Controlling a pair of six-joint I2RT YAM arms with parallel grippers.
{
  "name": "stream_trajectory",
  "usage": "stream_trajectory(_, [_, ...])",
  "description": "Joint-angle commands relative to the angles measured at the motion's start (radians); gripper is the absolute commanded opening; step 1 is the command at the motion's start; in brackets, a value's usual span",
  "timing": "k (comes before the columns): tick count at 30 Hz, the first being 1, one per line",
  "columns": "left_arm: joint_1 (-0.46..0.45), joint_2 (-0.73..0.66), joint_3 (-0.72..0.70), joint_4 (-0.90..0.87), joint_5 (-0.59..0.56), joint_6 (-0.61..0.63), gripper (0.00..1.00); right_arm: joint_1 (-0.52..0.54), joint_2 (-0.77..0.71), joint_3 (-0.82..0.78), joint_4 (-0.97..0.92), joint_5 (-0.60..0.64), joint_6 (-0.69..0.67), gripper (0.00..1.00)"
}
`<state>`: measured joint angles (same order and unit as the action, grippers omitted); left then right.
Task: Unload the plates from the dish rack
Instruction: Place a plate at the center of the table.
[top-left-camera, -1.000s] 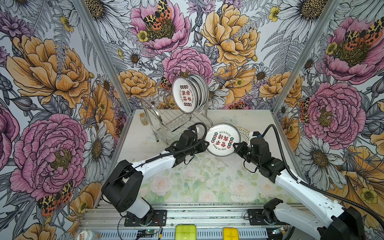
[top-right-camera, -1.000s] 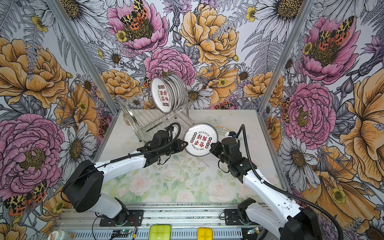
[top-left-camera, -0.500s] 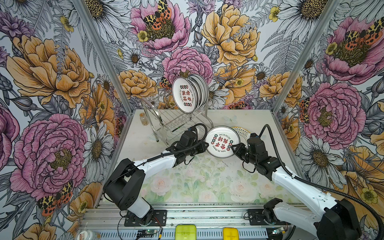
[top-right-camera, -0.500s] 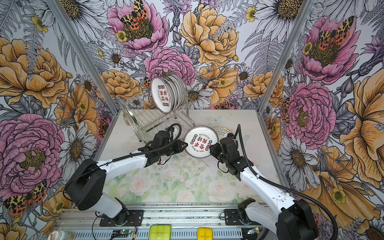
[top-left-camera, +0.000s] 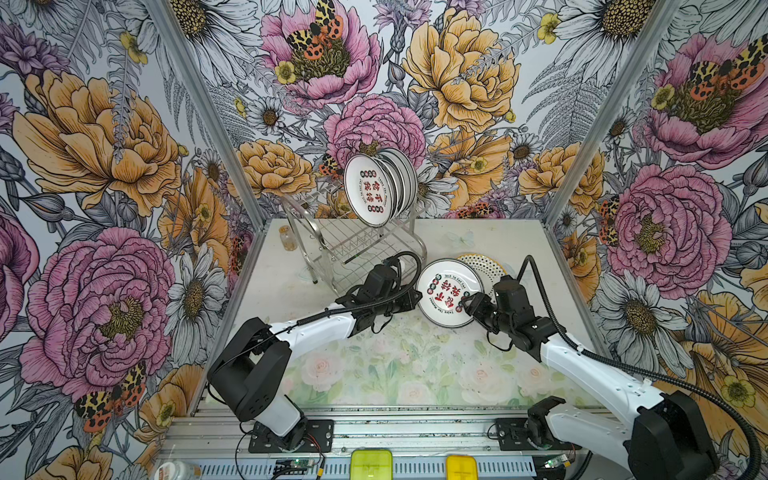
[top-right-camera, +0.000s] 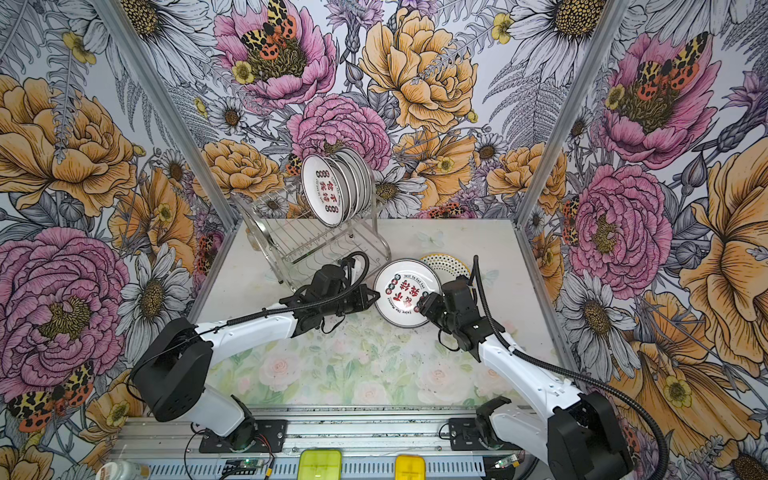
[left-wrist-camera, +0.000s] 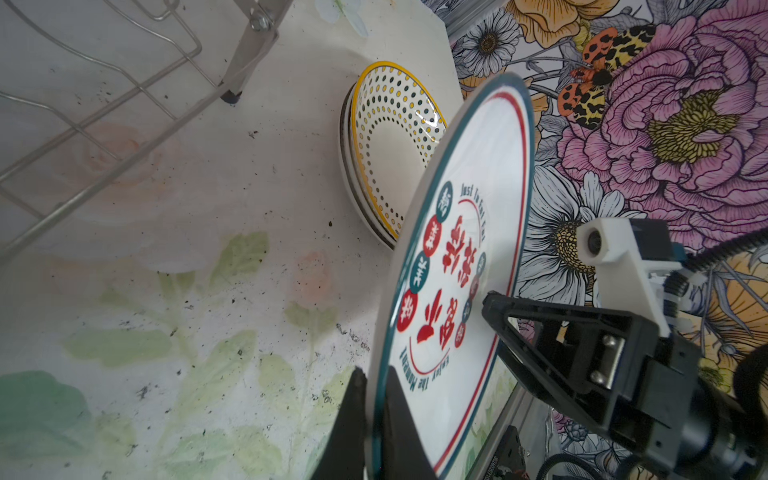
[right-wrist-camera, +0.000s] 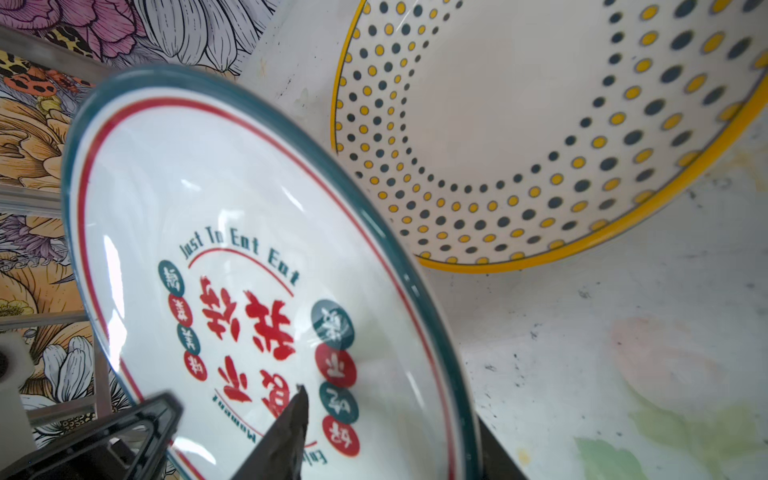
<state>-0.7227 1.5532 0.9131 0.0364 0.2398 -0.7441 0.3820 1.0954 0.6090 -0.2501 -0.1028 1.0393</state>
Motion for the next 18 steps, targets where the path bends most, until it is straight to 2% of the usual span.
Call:
stream_trajectory(1, [-0.012, -0.009, 0.008, -0.048, 0.026, 0.047, 0.00, -0.026, -0.009, -0.004, 0.051, 0.002, -0.014, 0.57])
stream_trajectory(7, [-0.024, -0.007, 0.007, -0.063, 0.014, 0.039, 0.00, -0.058, 0.007, -0.010, 0.024, 0.026, -0.031, 0.59])
stream_trajectory(13, [-0.048, -0.005, -0.004, -0.095, -0.003, 0.033, 0.00, -0.098, -0.006, -0.004, -0.062, 0.127, -0.091, 0.61])
stream_trajectory(18, [-0.062, -0.014, -0.043, -0.102, -0.017, 0.019, 0.00, -0.149, -0.019, 0.006, -0.094, 0.131, -0.129, 0.61])
